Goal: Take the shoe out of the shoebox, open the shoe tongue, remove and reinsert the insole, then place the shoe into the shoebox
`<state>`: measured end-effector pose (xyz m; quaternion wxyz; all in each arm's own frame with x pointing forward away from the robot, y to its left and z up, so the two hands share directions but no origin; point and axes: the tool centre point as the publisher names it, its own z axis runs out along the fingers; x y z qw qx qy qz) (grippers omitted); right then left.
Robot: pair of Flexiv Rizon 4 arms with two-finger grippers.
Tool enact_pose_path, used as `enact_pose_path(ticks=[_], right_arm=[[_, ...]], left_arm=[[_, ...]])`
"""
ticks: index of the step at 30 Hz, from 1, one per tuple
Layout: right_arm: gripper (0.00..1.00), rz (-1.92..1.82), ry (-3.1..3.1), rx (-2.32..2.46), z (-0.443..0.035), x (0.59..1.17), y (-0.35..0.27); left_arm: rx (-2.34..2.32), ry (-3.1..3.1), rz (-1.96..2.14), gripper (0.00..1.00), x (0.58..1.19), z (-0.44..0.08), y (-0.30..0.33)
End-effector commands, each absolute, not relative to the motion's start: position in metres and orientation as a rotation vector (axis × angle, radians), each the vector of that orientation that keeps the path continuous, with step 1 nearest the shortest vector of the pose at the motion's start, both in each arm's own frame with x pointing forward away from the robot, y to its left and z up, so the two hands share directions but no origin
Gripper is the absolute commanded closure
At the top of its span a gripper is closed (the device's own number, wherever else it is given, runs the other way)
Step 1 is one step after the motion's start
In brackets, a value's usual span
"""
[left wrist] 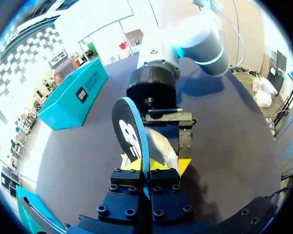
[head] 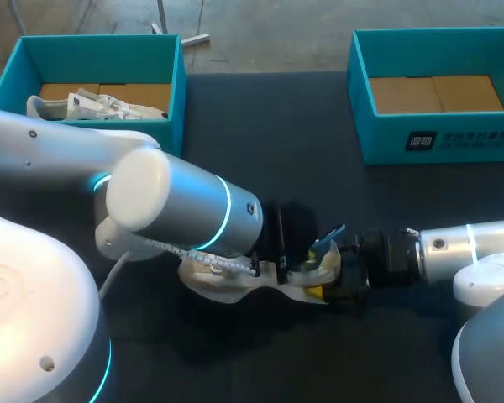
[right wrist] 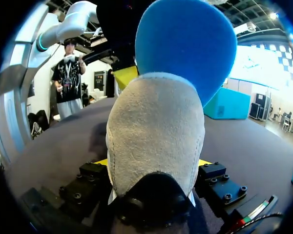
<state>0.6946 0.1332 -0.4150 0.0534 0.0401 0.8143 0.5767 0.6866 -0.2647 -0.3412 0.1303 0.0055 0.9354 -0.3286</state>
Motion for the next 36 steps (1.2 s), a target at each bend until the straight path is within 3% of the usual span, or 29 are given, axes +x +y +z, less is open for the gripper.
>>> enact_pose_path(ticks=[1, 25, 36], right_arm=[[1.00, 1.745, 2.480, 0.122, -0.415, 0.694, 0.135], [1.00, 1.745, 2.480, 0.122, -0.415, 0.694, 0.135], [1.00, 1.745, 2.480, 0.122, -0.415, 0.694, 0.135]], left_arm=[[0.034, 2.746, -0.988, 1.00, 0.691, -0.333, -0.266], [0.167, 3.033, -1.229, 1.00, 0.686, -0.248, -0.290], [0.394, 3.016, -1.444, 1.00, 0.671, -0.183, -0.282]])
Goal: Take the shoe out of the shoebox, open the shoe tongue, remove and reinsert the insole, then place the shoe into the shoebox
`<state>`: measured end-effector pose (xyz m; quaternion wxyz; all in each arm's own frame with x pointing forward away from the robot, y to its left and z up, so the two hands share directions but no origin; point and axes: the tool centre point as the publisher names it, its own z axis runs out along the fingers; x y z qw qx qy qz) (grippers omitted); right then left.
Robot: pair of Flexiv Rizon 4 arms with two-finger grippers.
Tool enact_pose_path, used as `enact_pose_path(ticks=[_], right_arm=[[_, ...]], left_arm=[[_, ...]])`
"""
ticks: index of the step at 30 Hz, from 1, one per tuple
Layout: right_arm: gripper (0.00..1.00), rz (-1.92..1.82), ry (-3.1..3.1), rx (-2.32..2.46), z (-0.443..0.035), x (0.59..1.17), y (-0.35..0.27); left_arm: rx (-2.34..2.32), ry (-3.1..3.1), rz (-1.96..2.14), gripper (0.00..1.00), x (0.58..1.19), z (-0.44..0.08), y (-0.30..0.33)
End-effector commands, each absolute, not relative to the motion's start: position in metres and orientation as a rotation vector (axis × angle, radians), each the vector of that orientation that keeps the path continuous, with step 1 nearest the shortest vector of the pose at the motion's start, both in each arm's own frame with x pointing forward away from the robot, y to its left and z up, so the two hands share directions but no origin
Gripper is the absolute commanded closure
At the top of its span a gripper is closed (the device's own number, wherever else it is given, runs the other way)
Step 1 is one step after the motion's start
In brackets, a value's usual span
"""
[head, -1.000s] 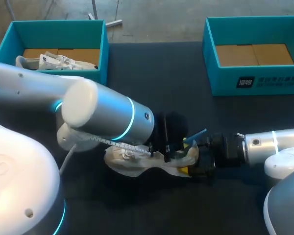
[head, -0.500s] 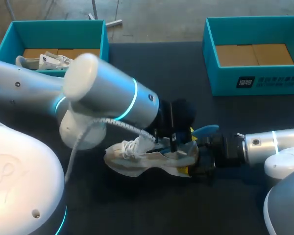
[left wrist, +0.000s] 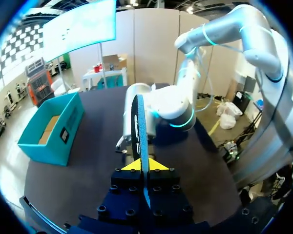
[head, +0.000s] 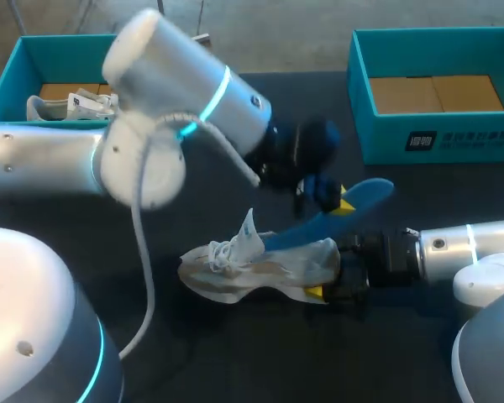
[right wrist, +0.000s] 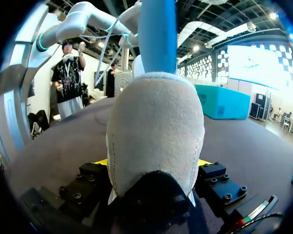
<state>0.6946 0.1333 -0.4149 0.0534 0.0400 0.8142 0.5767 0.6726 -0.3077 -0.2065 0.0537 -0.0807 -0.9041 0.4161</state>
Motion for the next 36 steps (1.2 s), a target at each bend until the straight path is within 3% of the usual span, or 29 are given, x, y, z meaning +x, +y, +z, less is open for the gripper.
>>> enact_pose_path(ticks=[1, 8, 28, 36], right_arm=[[1.00, 1.745, 2.480, 0.122, -0.415, 0.694, 0.135], [1.00, 1.745, 2.480, 0.122, -0.415, 0.694, 0.135], [1.00, 1.745, 2.480, 0.122, -0.415, 0.694, 0.135], [1.00, 1.745, 2.480, 0.122, -0.415, 0.694, 0.135]], left_arm=[[-0.359, -2.591, 1.272, 1.00, 0.668, -0.175, -0.281], [-0.434, -2.443, 1.381, 1.00, 0.657, -0.127, -0.279], [-0.434, -2.443, 1.381, 1.00, 0.657, -0.127, -0.279], [-0.401, -2.312, 1.566, 1.00, 0.627, -0.074, -0.277]])
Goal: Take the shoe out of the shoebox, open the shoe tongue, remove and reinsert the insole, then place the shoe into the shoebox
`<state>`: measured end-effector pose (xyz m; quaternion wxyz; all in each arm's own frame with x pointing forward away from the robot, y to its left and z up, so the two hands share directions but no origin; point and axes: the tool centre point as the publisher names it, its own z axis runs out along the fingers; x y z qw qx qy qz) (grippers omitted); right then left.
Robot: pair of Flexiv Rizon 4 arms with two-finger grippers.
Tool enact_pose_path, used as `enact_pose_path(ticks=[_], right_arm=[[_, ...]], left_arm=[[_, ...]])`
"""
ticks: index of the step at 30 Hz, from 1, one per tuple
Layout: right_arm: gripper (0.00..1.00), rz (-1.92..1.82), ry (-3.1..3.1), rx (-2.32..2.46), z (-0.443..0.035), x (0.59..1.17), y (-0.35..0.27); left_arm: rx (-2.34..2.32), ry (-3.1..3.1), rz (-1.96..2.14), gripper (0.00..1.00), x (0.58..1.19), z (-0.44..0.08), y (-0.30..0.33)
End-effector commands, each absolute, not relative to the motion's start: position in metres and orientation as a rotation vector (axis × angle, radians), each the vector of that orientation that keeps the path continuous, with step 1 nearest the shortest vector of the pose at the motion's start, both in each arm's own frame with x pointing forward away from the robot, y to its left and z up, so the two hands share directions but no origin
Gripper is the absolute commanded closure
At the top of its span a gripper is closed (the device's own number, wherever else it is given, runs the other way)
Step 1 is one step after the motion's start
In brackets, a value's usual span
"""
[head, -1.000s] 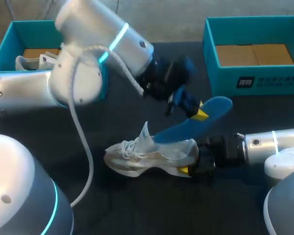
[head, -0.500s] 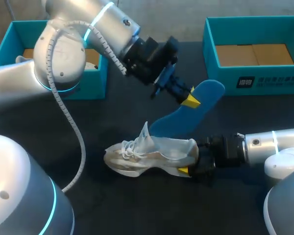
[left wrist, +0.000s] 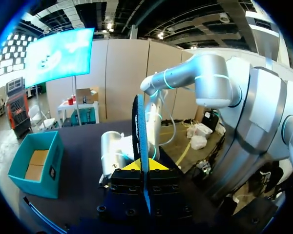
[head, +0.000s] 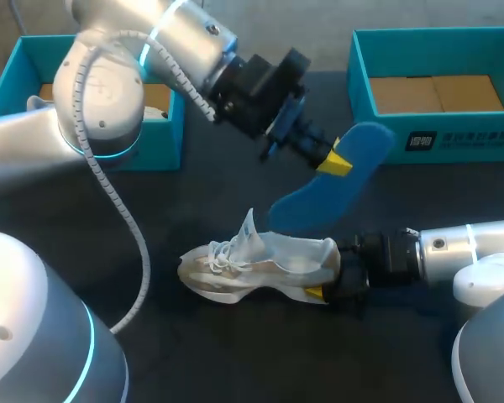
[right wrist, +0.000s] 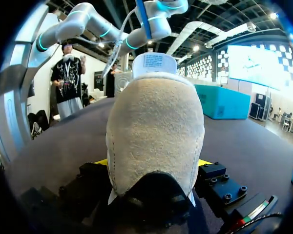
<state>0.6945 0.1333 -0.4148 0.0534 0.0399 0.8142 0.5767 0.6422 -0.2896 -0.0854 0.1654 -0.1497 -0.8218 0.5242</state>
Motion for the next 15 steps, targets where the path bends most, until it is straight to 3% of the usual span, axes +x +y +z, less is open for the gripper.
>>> enact_pose_path(ticks=[1, 15], right_arm=[[1.00, 1.745, 2.480, 0.122, -0.415, 0.694, 0.135], [1.00, 1.745, 2.480, 0.122, -0.415, 0.694, 0.135]], left_arm=[[-0.404, -2.295, 1.585, 1.00, 0.625, -0.068, -0.276], [-0.399, -2.064, 1.919, 1.00, 0.595, 0.026, -0.257]])
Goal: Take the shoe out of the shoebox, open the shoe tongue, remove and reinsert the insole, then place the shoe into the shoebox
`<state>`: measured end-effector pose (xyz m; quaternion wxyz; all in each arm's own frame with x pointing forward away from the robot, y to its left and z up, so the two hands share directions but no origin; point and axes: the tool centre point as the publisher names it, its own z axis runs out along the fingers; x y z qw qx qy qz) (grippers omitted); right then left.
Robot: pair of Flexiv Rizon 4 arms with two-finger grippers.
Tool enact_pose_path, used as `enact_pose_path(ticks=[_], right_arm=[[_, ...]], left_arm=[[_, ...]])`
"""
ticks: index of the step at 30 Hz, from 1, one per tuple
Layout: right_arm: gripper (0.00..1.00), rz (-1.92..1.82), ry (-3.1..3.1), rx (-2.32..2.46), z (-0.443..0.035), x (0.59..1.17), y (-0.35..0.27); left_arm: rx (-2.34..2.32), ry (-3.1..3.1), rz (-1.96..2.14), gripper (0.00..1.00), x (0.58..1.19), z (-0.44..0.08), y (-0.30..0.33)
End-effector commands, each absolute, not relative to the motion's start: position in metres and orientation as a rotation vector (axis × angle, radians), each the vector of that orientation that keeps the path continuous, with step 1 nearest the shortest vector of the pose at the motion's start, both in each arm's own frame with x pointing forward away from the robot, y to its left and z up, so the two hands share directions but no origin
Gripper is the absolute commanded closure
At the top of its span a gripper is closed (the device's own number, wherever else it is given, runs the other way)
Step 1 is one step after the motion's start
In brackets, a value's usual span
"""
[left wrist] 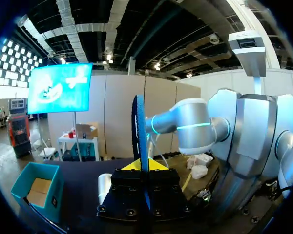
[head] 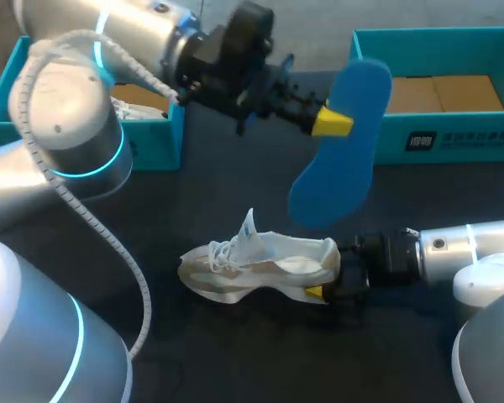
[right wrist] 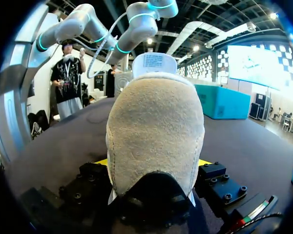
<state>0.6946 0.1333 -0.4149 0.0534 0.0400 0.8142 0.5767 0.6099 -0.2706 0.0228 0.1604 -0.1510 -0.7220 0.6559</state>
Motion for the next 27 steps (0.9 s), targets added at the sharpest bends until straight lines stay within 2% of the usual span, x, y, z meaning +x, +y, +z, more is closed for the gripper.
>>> enact_pose_path(ticks=[1, 14, 27], right_arm=[[1.00, 1.745, 2.480, 0.122, -0.415, 0.694, 0.135], [1.00, 1.745, 2.480, 0.122, -0.415, 0.694, 0.135], [1.00, 1.745, 2.480, 0.122, -0.415, 0.694, 0.135]], left_arm=[[-0.399, -2.064, 1.919, 1.00, 0.595, 0.026, -0.257], [-0.399, -2.064, 1.919, 1.00, 0.595, 0.026, -0.257], [-0.077, -1.978, 1.961, 1.00, 0.558, 0.084, -0.211]])
